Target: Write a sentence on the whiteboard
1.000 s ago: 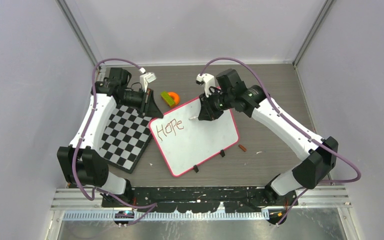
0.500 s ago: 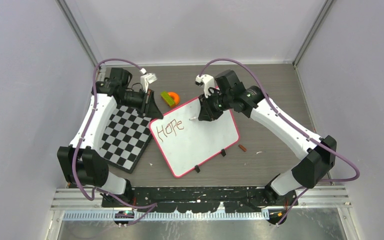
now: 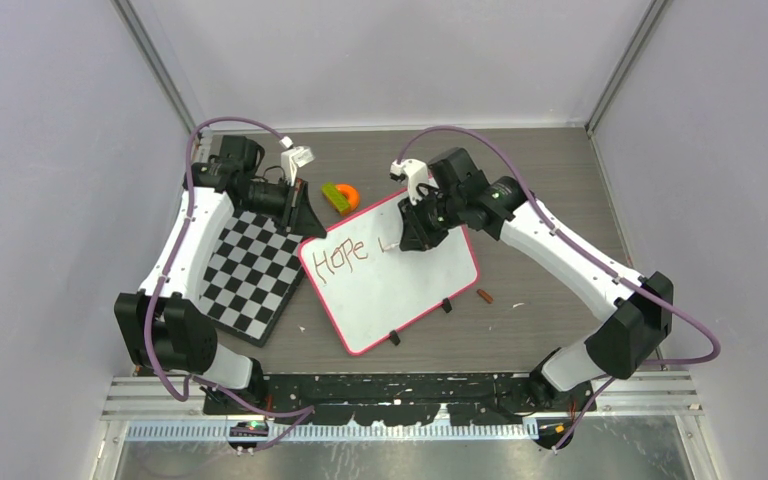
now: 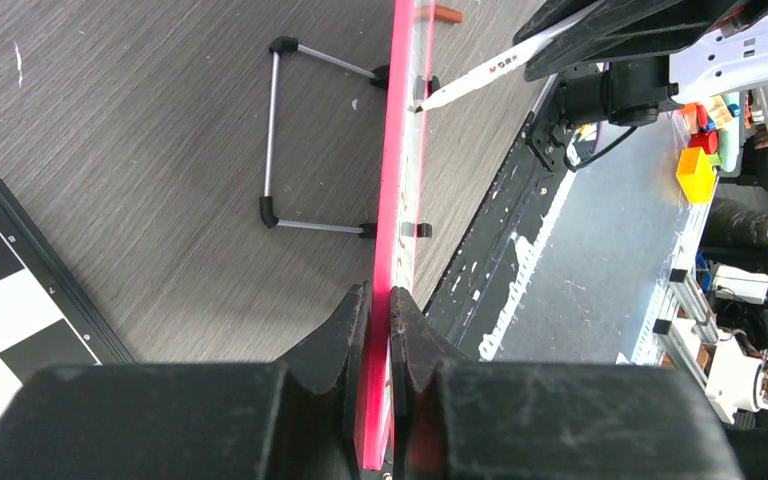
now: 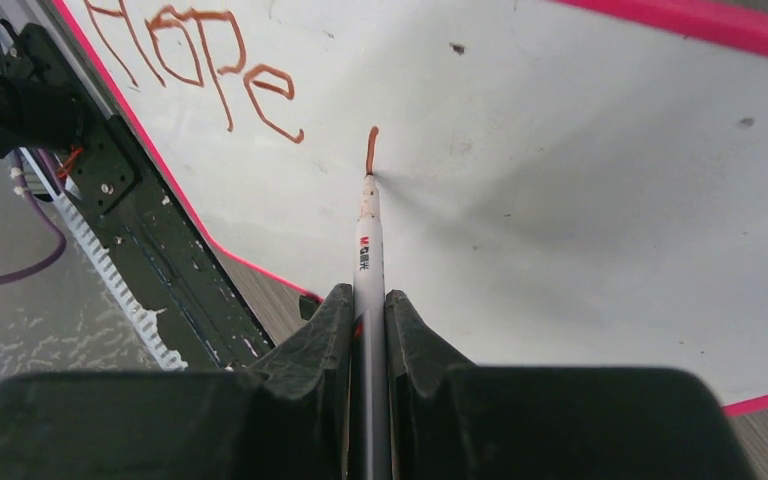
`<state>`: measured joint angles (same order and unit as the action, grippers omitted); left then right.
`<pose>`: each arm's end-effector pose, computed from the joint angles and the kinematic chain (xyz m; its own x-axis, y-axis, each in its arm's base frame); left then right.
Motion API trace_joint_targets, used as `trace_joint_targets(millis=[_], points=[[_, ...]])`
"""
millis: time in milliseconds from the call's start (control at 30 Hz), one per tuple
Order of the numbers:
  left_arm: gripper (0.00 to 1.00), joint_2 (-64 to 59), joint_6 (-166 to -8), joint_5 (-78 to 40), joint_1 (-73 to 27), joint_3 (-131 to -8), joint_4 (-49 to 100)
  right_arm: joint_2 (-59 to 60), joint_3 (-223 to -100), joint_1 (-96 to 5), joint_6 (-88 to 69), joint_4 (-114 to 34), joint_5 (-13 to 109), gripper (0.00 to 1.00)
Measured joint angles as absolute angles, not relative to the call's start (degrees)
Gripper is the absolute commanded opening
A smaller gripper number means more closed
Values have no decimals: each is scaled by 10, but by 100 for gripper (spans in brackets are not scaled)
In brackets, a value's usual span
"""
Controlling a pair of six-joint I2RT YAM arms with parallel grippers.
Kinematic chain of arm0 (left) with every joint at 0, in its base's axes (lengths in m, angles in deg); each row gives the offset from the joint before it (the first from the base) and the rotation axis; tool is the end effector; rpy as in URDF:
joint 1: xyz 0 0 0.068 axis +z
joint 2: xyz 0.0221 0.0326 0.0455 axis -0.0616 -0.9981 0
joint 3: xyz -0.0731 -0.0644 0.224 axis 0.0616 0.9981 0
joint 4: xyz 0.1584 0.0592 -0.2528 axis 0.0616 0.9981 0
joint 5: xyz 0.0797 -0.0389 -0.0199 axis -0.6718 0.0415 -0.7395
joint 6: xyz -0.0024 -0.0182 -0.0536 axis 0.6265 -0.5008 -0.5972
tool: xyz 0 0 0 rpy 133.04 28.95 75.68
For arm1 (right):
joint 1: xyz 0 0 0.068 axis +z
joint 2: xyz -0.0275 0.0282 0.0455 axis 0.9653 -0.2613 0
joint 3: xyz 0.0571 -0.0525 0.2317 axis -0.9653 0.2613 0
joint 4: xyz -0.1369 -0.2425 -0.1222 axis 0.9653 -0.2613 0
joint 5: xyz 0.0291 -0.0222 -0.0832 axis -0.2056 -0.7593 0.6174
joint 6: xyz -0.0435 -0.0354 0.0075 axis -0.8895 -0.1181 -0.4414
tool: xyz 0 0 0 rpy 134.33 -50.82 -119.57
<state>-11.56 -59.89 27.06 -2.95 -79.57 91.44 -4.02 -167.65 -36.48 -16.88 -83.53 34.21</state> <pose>0.3236 -0.0692 0.3069 -0.7636 0.2454 -0.5972 0.6292 0.4905 -0.6029 0.2795 0.2399 0.3060 -0.5748 -0.4675 -0.6716 -0.7765 0.5706 0.2674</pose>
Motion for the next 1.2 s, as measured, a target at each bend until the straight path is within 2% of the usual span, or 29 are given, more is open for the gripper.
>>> trace_joint_targets(millis=[300, 900, 1200], points=[[0, -116, -599, 272, -29, -796, 915, -40, -1740, -364, -170, -832, 349, 0], [0, -113, -591, 263, -31, -796, 914, -63, -1742, -364, -171, -826, 363, 0], [0, -113, -591, 267, -31, -796, 914, -33, -1732, -379, -177, -832, 368, 0]])
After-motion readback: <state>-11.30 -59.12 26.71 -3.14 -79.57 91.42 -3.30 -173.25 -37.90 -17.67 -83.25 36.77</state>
